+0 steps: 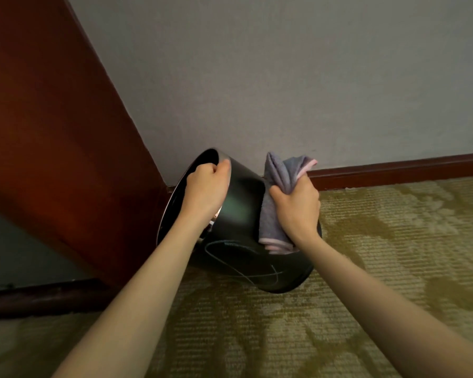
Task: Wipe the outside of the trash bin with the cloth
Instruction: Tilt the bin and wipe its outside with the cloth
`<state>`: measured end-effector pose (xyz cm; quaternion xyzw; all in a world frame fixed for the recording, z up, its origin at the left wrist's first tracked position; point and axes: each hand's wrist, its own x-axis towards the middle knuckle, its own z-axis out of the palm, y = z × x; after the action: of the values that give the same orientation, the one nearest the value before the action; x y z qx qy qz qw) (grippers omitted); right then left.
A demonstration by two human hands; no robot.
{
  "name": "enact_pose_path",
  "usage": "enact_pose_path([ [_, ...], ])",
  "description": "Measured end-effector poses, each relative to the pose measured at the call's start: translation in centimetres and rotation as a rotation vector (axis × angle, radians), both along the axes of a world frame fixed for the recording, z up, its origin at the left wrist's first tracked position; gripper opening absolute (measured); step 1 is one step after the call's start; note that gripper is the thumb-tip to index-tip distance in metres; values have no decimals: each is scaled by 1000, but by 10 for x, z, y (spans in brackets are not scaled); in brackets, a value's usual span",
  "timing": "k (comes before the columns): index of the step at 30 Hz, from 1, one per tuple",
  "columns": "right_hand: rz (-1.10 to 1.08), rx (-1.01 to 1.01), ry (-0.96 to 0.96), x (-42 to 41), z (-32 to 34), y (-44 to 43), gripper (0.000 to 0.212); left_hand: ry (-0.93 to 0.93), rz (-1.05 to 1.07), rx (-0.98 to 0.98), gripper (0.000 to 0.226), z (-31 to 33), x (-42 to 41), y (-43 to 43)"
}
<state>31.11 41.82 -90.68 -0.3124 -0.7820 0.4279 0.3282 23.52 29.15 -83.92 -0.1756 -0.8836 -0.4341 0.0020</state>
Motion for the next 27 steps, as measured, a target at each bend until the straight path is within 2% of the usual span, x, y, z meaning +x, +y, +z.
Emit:
enact_pose_path([
  [2,20,-4,-8,-2,1,3,45,31,-8,-20,43,3,0,-3],
  [7,11,-47,-58,-6,-3,13,40,307,-78,-130,41,-4,1,-32],
  [12,-14,-46,-103,-14,-6,14,41,479,-182,-67,30,-46,18,-86],
  [17,-18,-31,-146,-19,-9,17,42,331,-147,4,22,-88,25,-127],
  [21,-11,-28,-184,-18,-11,19,40,330,-141,10,24,-96,15,-137],
  [27,42,-59,-165,-8,-11,25,26,332,-179,15,24,-92,7,-141],
])
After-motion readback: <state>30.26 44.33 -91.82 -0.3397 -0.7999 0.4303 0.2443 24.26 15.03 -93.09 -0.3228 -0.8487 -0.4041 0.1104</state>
